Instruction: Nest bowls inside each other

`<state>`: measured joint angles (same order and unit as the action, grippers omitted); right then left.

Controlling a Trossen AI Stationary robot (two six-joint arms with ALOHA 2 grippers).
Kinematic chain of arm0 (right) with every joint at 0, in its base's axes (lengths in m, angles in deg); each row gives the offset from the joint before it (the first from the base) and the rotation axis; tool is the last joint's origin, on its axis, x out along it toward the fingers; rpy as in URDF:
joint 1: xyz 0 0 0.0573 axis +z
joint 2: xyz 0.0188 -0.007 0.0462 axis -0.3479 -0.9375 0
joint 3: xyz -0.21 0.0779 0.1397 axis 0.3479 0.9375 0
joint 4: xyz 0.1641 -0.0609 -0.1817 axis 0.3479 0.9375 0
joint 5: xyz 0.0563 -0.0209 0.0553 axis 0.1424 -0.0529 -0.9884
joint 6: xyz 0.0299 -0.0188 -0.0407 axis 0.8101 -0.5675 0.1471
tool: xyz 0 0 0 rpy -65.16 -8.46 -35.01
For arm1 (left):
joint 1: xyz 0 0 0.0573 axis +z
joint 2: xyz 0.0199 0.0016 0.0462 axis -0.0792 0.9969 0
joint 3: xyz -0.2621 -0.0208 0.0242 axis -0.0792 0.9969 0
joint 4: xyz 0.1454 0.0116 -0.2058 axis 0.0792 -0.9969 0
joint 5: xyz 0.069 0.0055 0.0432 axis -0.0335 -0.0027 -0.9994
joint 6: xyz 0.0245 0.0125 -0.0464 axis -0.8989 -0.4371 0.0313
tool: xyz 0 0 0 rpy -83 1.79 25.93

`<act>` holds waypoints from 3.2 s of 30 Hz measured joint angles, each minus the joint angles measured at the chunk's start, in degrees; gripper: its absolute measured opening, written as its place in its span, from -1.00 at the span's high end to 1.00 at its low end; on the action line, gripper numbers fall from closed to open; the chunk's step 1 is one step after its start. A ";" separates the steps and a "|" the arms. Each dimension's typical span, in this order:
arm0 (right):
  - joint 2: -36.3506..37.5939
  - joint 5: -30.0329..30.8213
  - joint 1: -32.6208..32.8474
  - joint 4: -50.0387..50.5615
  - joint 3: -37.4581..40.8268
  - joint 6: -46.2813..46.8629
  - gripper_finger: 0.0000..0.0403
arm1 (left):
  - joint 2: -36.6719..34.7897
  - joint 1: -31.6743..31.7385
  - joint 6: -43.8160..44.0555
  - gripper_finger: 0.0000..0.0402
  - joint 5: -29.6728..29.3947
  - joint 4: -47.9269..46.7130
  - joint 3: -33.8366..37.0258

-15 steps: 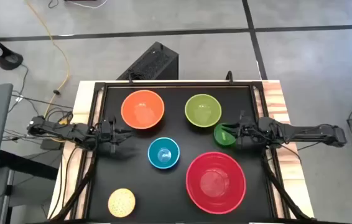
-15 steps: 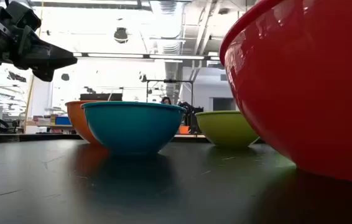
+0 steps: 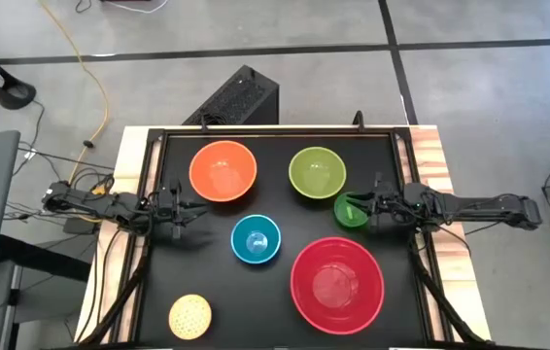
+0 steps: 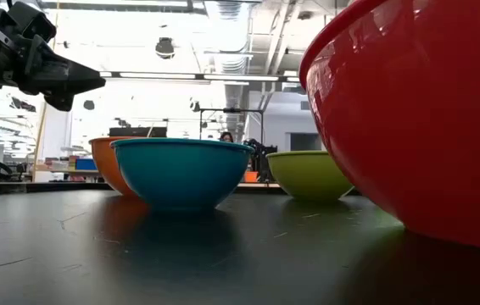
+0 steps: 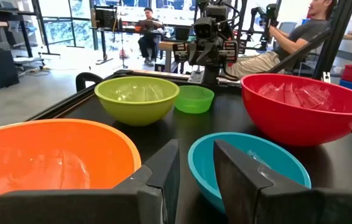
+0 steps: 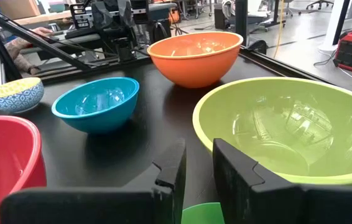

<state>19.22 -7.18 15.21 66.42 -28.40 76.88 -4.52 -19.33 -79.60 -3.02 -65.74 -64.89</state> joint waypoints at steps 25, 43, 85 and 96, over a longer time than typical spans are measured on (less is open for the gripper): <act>0.00 0.01 0.00 0.00 -0.01 0.00 0.52 | 0.00 -0.01 0.00 0.57 0.00 0.01 0.01; 0.00 0.00 0.02 0.00 0.01 0.00 0.52 | 0.02 -0.01 0.00 0.57 0.00 0.02 0.00; -1.73 6.41 -1.61 -22.71 -1.64 10.24 0.52 | 0.02 -0.02 2.67 0.57 -0.21 0.68 0.08; -33.42 3.80 -4.37 -20.74 -27.14 3.96 0.52 | 0.02 0.04 2.66 0.57 -5.01 3.62 0.13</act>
<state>-14.20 -3.38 10.84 45.67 -55.54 80.84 -4.51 -19.29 -76.94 -8.03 -62.13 -64.77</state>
